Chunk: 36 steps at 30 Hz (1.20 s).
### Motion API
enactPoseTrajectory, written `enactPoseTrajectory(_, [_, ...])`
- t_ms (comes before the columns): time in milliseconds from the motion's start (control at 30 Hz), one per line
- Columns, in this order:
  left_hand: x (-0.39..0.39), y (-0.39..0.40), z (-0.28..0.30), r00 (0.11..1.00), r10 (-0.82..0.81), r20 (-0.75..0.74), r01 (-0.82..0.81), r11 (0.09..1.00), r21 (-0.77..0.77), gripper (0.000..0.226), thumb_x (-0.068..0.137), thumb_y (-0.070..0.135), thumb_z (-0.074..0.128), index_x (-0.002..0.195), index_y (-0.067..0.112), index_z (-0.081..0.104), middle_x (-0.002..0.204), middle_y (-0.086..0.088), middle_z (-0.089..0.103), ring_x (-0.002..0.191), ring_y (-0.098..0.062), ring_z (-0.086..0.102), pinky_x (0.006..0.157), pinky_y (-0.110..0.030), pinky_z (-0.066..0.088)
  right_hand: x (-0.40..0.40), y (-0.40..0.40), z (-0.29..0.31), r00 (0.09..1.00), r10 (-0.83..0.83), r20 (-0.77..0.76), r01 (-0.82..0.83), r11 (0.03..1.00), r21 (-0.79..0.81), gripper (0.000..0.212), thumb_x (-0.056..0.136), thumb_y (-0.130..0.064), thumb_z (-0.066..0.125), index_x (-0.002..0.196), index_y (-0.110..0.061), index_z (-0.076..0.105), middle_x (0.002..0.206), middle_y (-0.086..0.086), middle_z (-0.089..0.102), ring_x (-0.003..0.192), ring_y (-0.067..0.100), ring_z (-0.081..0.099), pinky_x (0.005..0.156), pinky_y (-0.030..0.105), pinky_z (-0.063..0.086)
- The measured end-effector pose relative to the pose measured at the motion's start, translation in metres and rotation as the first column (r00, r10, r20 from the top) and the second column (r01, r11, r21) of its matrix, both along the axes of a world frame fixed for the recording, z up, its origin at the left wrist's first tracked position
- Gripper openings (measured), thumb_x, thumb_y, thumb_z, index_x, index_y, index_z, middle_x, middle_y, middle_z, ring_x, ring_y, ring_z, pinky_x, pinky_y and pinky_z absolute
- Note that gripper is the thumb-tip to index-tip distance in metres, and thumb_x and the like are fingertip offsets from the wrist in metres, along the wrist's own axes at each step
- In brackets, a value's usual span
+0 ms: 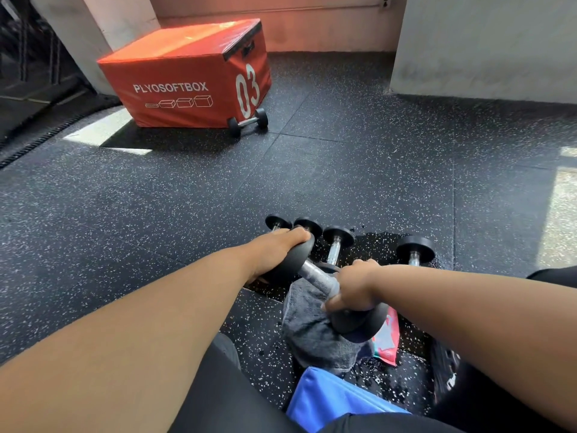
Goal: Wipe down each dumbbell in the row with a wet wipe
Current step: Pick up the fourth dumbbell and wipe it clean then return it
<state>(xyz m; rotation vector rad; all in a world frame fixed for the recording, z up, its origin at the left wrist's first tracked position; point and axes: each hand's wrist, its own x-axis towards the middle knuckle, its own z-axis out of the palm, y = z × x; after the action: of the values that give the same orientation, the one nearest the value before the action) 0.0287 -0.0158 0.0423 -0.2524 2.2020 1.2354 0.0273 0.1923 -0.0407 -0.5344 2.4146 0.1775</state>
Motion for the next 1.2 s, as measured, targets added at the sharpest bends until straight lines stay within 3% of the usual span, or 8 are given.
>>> enactPoseTrajectory(167, [0.004, 0.000, 0.008, 0.986, -0.141, -0.085, 0.138, 0.990, -0.043, 0.014, 0.100, 0.055, 0.060, 0.105, 0.042, 0.058, 0.105, 0.003, 0.063, 0.089, -0.013, 0.062, 0.075, -0.029, 0.049, -0.010, 0.008, -0.011, 0.985, 0.069, 0.155, -0.053, 0.993, -0.108, 0.103, 0.059, -0.107, 0.045, 0.119, -0.028, 0.072, 0.111, -0.001, 0.074, 0.104, 0.028, 0.067, 0.101, 0.045, 0.055])
enactPoseTrajectory(300, [0.004, 0.002, 0.008, 0.967, -0.223, -0.128, 0.211, 0.973, -0.098, 0.050, 0.077, 0.071, 0.064, 0.120, 0.046, 0.062, 0.123, 0.002, 0.072, 0.113, -0.022, 0.070, 0.103, -0.042, 0.055, -0.014, 0.016, -0.014, 0.983, 0.090, 0.161, -0.064, 0.985, -0.160, 0.106, 0.051, -0.109, 0.051, 0.112, -0.026, 0.075, 0.105, -0.004, 0.076, 0.099, 0.026, 0.071, 0.097, 0.042, 0.058])
enactPoseTrajectory(467, [0.002, 0.000, 0.004, 0.965, -0.226, -0.136, 0.215, 0.972, -0.090, 0.053, 0.069, 0.073, 0.064, 0.118, 0.057, 0.057, 0.126, 0.006, 0.070, 0.114, -0.019, 0.069, 0.103, -0.041, 0.055, -0.014, 0.024, 0.012, 0.961, -0.031, 0.276, 0.120, 0.942, -0.313, 0.063, 0.052, -0.072, 0.091, 0.095, -0.027, 0.081, 0.091, -0.014, 0.080, 0.093, 0.010, 0.075, 0.094, 0.035, 0.060])
enactPoseTrajectory(667, [0.002, -0.001, 0.007, 0.964, -0.234, -0.130, 0.223, 0.971, -0.091, 0.052, 0.077, 0.063, 0.058, 0.126, 0.048, 0.053, 0.117, 0.009, 0.066, 0.107, -0.012, 0.065, 0.088, -0.028, 0.051, -0.005, 0.021, 0.023, 0.967, -0.028, 0.251, 0.121, 0.923, -0.365, 0.027, 0.079, -0.048, 0.090, 0.079, -0.024, 0.077, 0.065, -0.023, 0.070, 0.061, -0.009, 0.060, 0.062, 0.014, 0.044])
enactPoseTrajectory(833, [-0.001, 0.000, 0.007, 0.970, -0.218, -0.112, 0.207, 0.973, -0.103, 0.029, 0.084, 0.061, 0.063, 0.110, 0.050, 0.056, 0.107, 0.014, 0.060, 0.109, -0.019, 0.065, 0.089, -0.028, 0.050, 0.003, 0.015, 0.024, 0.978, -0.018, 0.206, 0.097, 0.920, -0.379, 0.040, 0.082, -0.058, 0.085, 0.081, -0.018, 0.079, 0.064, -0.015, 0.071, 0.058, -0.002, 0.058, 0.063, 0.022, 0.042])
enactPoseTrajectory(900, [0.000, 0.002, 0.009, 0.966, -0.227, -0.123, 0.214, 0.971, -0.105, 0.046, 0.081, 0.066, 0.063, 0.123, 0.050, 0.054, 0.111, 0.012, 0.062, 0.109, -0.015, 0.063, 0.090, -0.028, 0.049, 0.004, 0.017, 0.025, 0.982, -0.049, 0.180, 0.114, 0.923, -0.368, 0.043, 0.078, -0.062, 0.086, 0.082, -0.020, 0.077, 0.077, -0.005, 0.076, 0.070, 0.008, 0.063, 0.070, 0.026, 0.049])
enactPoseTrajectory(1033, [0.000, 0.004, 0.011, 0.961, -0.248, -0.125, 0.233, 0.965, -0.121, 0.071, 0.073, 0.069, 0.058, 0.141, 0.049, 0.053, 0.129, 0.002, 0.061, 0.110, -0.015, 0.061, 0.094, -0.033, 0.050, 0.004, 0.020, 0.023, 0.971, -0.149, 0.187, 0.216, 0.882, -0.419, 0.086, 0.065, -0.058, 0.096, 0.140, -0.032, 0.064, 0.117, -0.009, 0.075, 0.111, 0.017, 0.067, 0.103, 0.032, 0.050])
enactPoseTrajectory(1200, [0.003, 0.003, 0.011, 0.965, -0.229, -0.126, 0.217, 0.971, -0.102, 0.063, 0.091, 0.060, 0.064, 0.150, 0.043, 0.051, 0.132, 0.000, 0.059, 0.118, -0.023, 0.061, 0.098, -0.034, 0.050, 0.000, 0.025, 0.027, 0.966, -0.154, 0.210, 0.235, 0.860, -0.454, 0.114, 0.063, -0.043, 0.101, 0.159, -0.037, 0.040, 0.105, -0.017, 0.069, 0.092, 0.002, 0.066, 0.081, 0.020, 0.047])
